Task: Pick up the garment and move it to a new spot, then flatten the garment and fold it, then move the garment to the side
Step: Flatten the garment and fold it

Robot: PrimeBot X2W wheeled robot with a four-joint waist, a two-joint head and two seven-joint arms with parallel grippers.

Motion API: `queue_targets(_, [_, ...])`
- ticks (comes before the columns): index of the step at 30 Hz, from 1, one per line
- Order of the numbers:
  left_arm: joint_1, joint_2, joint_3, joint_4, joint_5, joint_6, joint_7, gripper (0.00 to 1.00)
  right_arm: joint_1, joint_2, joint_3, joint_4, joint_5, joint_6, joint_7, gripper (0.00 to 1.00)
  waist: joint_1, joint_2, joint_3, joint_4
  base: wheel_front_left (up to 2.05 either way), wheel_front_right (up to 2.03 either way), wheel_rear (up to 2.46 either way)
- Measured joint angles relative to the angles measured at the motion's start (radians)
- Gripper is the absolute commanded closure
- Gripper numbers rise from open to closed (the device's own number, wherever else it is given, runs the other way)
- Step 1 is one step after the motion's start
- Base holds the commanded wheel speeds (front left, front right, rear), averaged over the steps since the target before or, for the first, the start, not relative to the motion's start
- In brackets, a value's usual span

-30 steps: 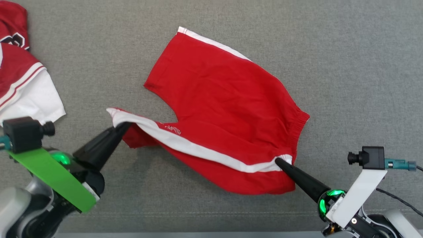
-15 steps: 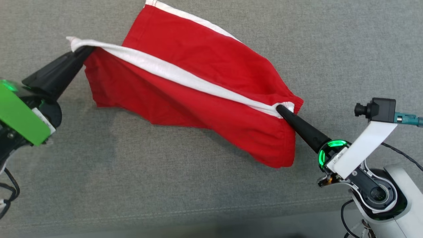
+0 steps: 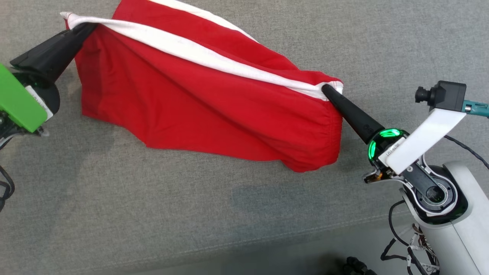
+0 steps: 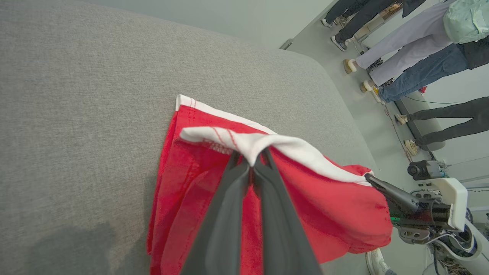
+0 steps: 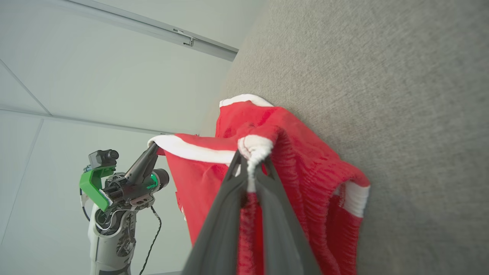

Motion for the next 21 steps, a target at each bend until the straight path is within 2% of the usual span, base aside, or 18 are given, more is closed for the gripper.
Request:
queue_targets(4, [-0.05,-0.042,-0.005,0.034,0.002,0.0,0.001,1.0,-0.017,0.006,-0.014,0.011,-0.001,0.01,-0.017,1.0,0.0,0.0,0.006,-0.015,0.0,0.0,0.0])
queue_targets(9, [-0.082,-0.067,-0.012,0.074,0.004,0.0,0.001,1.0,-0.029,0.015,-0.003,0.031,-0.003,0.018,-0.019,1.0,0.0,0.0,0.01,-0.018,0.0,0.0,0.0])
queue_targets(21, [-0.141,-0.077,-0.036,0.157,0.03,0.0,0.035,1.0,-0.057,0.04,0.012,0.066,-0.006,0.039,-0.029,1.0,0.0,0.0,0.038,-0.048,0.0,0.0,0.0])
